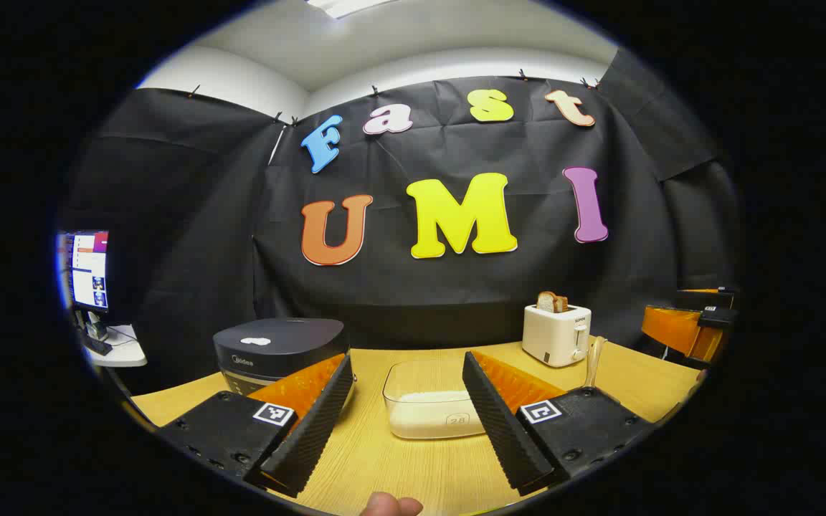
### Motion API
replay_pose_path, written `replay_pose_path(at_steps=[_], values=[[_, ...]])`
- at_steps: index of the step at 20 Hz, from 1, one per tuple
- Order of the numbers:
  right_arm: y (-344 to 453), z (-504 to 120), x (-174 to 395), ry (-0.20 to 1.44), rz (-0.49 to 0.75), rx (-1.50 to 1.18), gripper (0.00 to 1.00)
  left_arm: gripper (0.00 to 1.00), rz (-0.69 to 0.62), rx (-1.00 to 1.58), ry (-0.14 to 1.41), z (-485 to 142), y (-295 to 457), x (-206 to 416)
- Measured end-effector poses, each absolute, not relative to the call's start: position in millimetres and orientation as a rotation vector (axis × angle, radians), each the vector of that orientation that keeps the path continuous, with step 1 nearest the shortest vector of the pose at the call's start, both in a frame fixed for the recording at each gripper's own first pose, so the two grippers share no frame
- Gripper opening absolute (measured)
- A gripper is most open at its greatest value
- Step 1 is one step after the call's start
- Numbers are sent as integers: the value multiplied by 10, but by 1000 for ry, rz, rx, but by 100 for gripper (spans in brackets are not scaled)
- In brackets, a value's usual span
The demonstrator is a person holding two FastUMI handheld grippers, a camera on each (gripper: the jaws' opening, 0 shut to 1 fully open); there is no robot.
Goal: Close the left gripper, press the button to open the rice cooker; take a wooden spoon from the chopstick holder with the right hand, scoop a spoonful of rice and pour it into the rice cooker, then put the wooden spoon back into the chopstick holder.
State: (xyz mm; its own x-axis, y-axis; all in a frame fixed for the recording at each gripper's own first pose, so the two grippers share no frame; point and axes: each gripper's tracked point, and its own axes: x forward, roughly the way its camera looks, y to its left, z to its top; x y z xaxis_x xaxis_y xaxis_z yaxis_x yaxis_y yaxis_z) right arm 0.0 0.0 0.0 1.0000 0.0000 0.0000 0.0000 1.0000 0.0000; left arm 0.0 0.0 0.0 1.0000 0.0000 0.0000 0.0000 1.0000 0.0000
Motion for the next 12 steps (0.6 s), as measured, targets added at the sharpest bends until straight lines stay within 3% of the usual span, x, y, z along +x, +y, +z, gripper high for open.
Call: replay_pose_path(at_steps=[12], values=[[-29, 11, -26, 11, 5, -7, 98, 98, 84, 8, 14, 100, 700, -160]])
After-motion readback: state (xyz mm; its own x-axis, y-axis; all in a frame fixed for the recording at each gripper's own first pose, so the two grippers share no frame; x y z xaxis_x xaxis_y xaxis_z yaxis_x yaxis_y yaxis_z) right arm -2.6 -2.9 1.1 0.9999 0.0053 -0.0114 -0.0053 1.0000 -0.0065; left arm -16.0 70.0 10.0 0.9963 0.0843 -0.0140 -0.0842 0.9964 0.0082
